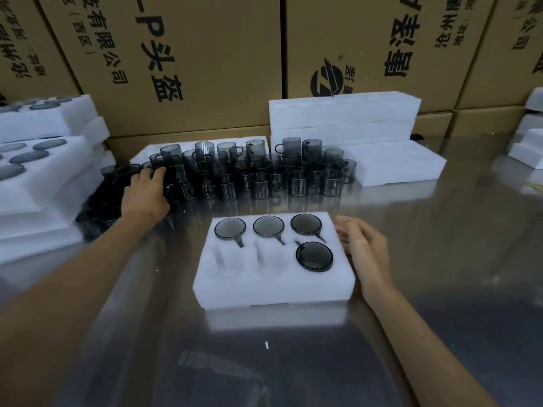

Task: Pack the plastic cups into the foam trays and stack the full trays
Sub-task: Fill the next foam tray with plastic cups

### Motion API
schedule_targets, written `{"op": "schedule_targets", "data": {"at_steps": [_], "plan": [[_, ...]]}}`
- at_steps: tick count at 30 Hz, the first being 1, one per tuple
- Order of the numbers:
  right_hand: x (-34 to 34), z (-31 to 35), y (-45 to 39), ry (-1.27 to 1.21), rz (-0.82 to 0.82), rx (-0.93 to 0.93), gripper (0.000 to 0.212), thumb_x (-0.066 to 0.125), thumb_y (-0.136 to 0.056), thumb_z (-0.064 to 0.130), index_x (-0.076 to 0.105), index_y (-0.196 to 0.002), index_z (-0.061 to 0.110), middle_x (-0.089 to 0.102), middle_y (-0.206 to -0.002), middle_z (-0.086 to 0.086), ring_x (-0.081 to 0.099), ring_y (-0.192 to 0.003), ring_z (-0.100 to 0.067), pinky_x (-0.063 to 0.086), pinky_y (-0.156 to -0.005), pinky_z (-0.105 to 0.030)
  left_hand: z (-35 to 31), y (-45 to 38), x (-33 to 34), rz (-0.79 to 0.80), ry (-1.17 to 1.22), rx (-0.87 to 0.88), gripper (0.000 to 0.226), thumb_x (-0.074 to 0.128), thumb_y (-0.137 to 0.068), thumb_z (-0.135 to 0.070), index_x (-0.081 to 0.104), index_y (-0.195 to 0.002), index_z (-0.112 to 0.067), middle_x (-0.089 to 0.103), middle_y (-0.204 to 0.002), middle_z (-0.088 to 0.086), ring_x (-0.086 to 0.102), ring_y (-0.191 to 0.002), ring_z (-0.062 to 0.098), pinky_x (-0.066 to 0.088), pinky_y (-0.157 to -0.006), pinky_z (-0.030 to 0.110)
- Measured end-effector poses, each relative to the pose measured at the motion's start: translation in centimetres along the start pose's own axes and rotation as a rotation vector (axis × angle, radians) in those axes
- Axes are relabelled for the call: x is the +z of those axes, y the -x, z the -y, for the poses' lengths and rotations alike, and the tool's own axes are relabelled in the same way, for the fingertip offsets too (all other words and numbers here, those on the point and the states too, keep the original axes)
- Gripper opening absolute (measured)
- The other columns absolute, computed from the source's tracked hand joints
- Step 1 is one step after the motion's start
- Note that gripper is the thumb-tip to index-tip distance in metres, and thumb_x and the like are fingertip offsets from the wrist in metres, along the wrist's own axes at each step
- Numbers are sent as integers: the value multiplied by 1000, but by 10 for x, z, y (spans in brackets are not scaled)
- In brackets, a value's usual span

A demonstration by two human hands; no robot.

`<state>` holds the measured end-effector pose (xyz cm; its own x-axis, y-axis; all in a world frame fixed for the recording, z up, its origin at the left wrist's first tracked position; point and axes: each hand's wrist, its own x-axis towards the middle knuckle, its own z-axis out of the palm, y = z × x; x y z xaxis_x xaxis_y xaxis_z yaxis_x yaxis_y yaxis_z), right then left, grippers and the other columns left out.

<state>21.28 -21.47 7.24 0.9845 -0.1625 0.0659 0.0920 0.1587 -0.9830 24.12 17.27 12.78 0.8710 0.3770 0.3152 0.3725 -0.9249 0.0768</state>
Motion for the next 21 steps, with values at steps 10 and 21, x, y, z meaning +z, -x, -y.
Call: {"op": "schedule_targets", "data": {"at_steps": [10, 21], "plan": [[-2, 4, -1, 54, -1, -3, 17, 56, -96, 11, 72, -101, 10, 75, -90, -4, 71, -79, -9, 55, -66, -19, -29, 41, -26, -313, 378, 215, 68, 73, -85, -12, 42, -145, -9, 50, -142, 15, 40, -133, 34, 36, -111, 48], [23, 50, 37, 240, 298, -464, 38, 68, -87, 1, 67, -113, 29, 72, -105, 13, 66, -94, -5, 49, -79, -12, -125, 148, -67, -184, 1075, 133, 74, 83, -73, -43, 45, -138, -46, 58, -120, -25, 53, -115, -7, 49, -101, 33]]}}
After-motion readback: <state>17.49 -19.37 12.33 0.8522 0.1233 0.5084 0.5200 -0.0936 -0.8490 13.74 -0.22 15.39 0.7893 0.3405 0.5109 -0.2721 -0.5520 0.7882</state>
